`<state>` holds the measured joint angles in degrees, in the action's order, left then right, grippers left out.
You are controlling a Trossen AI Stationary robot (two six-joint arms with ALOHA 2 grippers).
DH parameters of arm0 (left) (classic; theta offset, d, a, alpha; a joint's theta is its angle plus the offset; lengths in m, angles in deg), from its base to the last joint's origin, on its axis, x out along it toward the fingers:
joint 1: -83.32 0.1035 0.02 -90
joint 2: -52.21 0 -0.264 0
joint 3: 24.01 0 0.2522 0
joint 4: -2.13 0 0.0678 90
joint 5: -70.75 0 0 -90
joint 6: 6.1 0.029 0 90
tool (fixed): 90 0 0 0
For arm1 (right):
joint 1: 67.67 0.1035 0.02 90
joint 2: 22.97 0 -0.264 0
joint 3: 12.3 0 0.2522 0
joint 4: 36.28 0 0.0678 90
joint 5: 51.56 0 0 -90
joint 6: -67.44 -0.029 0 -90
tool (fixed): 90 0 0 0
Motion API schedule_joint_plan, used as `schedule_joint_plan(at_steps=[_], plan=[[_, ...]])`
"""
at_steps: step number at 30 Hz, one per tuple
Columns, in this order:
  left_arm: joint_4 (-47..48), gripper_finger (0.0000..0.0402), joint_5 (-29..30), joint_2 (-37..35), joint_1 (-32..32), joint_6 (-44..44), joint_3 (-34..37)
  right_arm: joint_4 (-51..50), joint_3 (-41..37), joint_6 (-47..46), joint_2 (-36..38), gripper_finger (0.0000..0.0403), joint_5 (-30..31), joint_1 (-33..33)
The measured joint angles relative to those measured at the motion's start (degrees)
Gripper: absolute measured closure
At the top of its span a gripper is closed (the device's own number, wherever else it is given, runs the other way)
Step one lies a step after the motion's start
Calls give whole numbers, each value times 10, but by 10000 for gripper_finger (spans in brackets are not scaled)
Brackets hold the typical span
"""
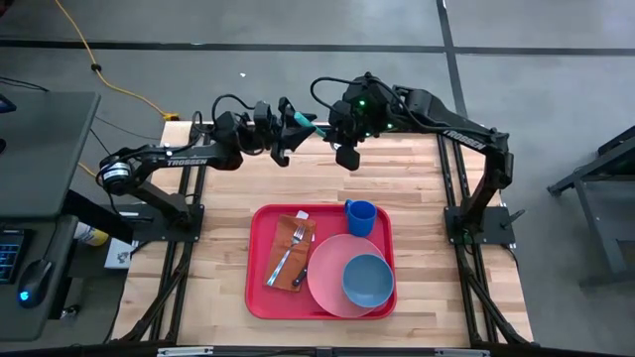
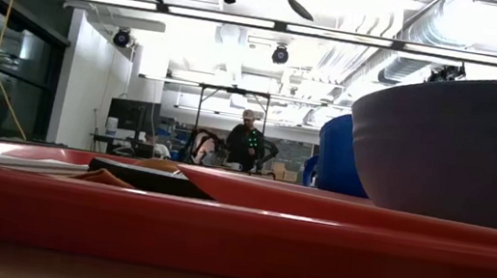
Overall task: Set up tray
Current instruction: Put the blue spoon on top of the orange napkin on the serving tray
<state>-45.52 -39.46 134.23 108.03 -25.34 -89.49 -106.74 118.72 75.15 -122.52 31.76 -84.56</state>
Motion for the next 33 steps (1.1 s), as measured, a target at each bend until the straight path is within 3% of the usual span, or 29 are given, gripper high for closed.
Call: schedule_joint_plan(at_steps=[6, 26, 33], plan=[[9, 312, 0, 0, 0, 32, 0, -4, 0, -4, 0, 403, 1, 1], [50, 312, -8, -8, 15, 82, 0, -25, 0, -3, 0, 400, 2, 0], [66, 312, -4, -9, 16, 90, 0, -6, 0, -11, 3, 336, 4, 0]])
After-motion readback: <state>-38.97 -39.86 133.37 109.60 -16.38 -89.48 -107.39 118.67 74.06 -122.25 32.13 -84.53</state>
